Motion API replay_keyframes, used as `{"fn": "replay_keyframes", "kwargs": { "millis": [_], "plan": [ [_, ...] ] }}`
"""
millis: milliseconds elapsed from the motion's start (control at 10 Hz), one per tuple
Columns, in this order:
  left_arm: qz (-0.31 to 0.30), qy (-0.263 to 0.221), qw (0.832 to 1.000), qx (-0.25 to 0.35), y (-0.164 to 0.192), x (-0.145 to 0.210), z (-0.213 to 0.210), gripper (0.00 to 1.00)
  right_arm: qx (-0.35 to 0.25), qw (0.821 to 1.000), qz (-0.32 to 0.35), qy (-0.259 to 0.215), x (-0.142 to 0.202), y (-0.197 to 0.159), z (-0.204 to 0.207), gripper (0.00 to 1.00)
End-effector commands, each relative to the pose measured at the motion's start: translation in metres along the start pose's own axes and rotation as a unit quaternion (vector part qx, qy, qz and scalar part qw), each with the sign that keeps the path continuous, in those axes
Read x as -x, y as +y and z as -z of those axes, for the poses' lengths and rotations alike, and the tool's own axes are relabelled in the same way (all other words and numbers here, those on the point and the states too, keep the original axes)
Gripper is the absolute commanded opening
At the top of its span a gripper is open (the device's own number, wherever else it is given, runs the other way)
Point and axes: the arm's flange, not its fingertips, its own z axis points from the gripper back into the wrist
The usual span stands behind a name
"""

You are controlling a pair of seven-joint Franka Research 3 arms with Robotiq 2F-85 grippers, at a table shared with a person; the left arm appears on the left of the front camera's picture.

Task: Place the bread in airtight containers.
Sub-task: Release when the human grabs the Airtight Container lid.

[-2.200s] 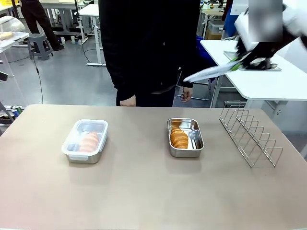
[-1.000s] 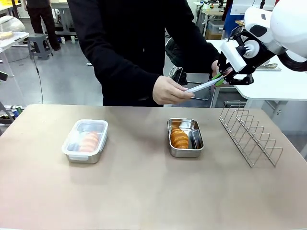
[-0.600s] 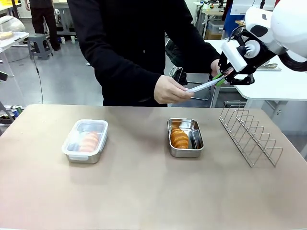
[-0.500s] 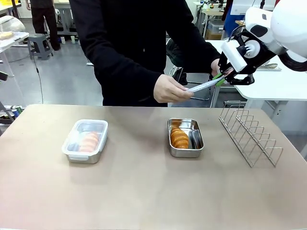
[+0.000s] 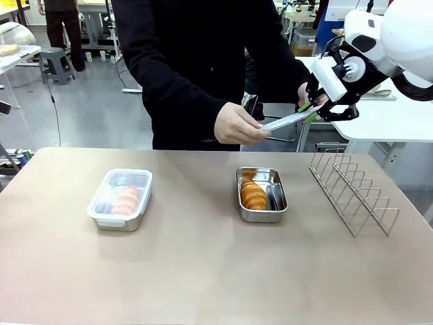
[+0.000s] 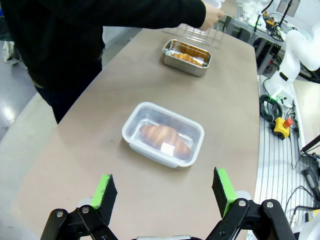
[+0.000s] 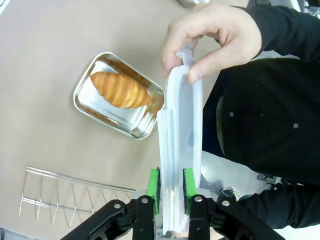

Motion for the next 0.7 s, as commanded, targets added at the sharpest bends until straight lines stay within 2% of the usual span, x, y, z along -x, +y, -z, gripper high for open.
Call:
{"fn": "replay_keyframes", "kwargs": {
  "millis": [0,100,200,300,400,600],
  "plan": [
    [0.008,-0.014,1.000,0.001,-0.001,-0.002,0.000,1.00,0.005,0.999,0.035,-0.012,-0.002,-0.008,-0.012,1.00],
    [0.008,-0.014,1.000,0.001,-0.001,-0.002,0.000,1.00,0.020,0.998,0.054,-0.022,-0.001,-0.013,-0.027,0.75],
    [0.008,-0.014,1.000,0.001,-0.001,-0.002,0.000,1.00,0.041,0.994,0.093,-0.031,0.004,-0.017,-0.047,1.00],
    [0.008,-0.014,1.000,0.001,-0.001,-0.002,0.000,1.00,0.059,0.987,0.148,-0.032,0.018,-0.018,-0.067,1.00],
    [0.008,-0.014,1.000,0.001,-0.001,-0.002,0.000,1.00,0.045,0.968,0.243,-0.053,0.044,-0.016,-0.083,1.00],
    [0.008,-0.014,1.000,0.001,-0.001,-0.002,0.000,1.00,-0.035,0.903,0.403,-0.143,0.127,0.012,-0.100,1.00]
  ]
}}
